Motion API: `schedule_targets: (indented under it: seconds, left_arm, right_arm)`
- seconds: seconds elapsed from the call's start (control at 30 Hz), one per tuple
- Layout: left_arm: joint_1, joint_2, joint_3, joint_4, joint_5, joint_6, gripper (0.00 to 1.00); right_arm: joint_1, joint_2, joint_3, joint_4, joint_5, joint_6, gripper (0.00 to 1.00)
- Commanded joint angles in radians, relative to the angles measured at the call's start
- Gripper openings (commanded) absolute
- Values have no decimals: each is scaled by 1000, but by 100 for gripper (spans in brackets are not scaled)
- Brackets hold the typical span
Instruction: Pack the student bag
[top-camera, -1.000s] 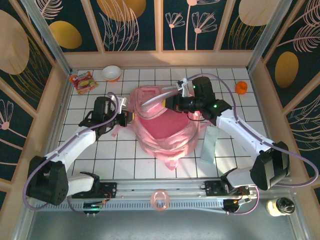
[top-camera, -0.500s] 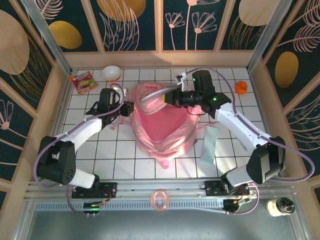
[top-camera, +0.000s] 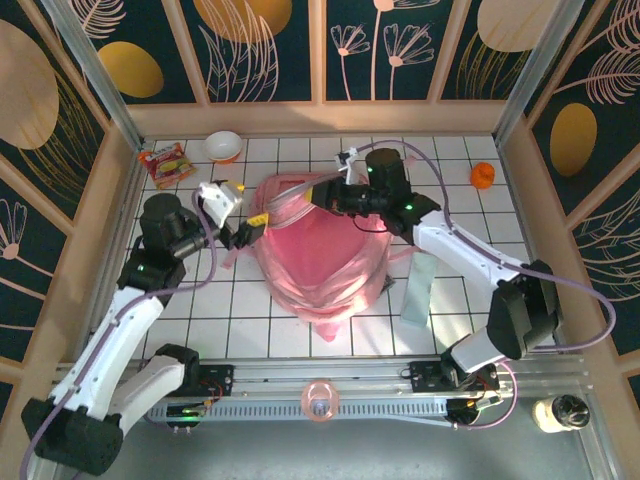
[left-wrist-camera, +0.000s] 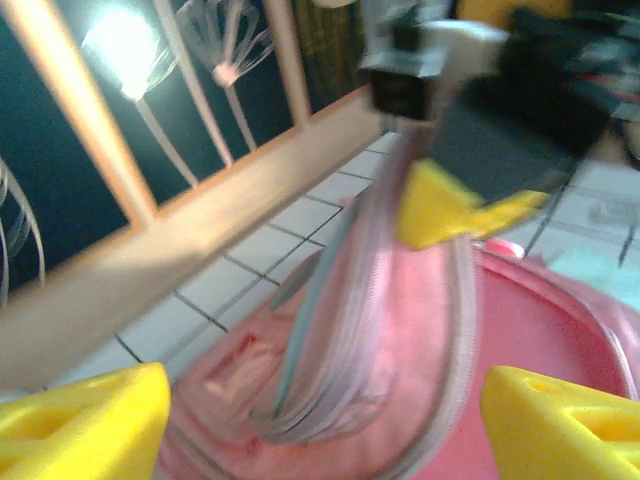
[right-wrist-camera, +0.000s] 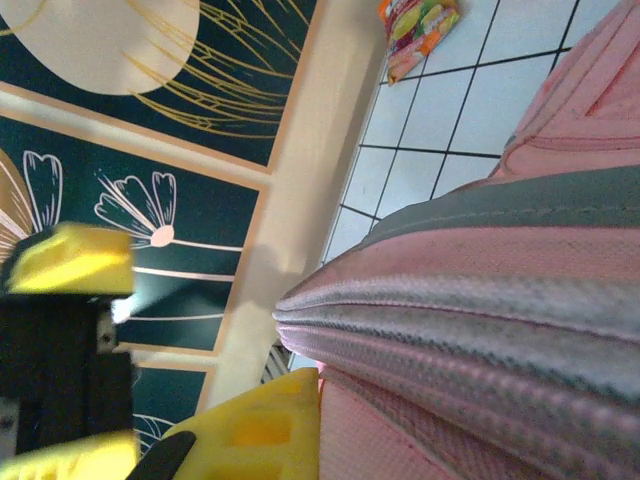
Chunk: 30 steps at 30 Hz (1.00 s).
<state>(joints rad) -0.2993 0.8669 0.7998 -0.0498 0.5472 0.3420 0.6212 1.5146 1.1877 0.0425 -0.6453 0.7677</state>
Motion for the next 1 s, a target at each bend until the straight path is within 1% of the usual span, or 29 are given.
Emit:
schedule_targets:
  seconds: [0.0,0.1,0.17,0.27,0.33,0.37,0.43,0.47,0.5,0.53,0.6,0.63,0.67,0.8,0.93,0.97]
  left_arm:
    - [-25,-19,-45,-55,32,287,87]
    - [-44,36,-11,-97,-13,375,89]
    - [-59,86,13,-98,-44,401,90]
    - [-80,157,24,-27,-99,388,92]
    - [-97,211,44,-18,-109,385,92]
    - [-106,233,55,-14,-119,378,92]
    - [-124,276,74,-4,-143,361,88]
    - [-127,287,75,8,-151,343,82]
    - [-129,291,73,32,-157,318,68]
    - [-129,288,67,56,-161,288,47]
    - [-129,263,44,118,-186,231,8]
    - [-129,246,28,153,-210,199,0]
    - [-129,231,18,173,-228,175,0]
    - [-129,204,12,165,-323,112,0]
    - [-129,209,4,160,-356,80,0]
    - [-128,210,0,164,-357,69,0]
  right_arm:
    - [41,34,67,160,-24,6,0]
    - [65,57,75,170,-34,6,0]
    - [77,64,72,172,-36,8,0]
    - [87,64,62,182,-37,13,0]
    - [92,62,53,195,-37,21,0]
    - [94,62,49,200,-38,26,0]
    - [97,62,41,215,-40,32,0]
    - [96,62,40,218,-40,34,0]
    - [97,60,37,218,-40,34,0]
    - [97,57,34,214,-36,32,0]
    - [91,41,29,185,-17,14,1]
    - [84,26,24,153,1,-1,6]
    - [75,6,16,128,22,-14,11]
    - [14,-127,-35,-59,159,-85,38]
    - [-68,-282,-76,-399,409,-168,58]
    - [-113,-316,-90,-467,470,-174,61]
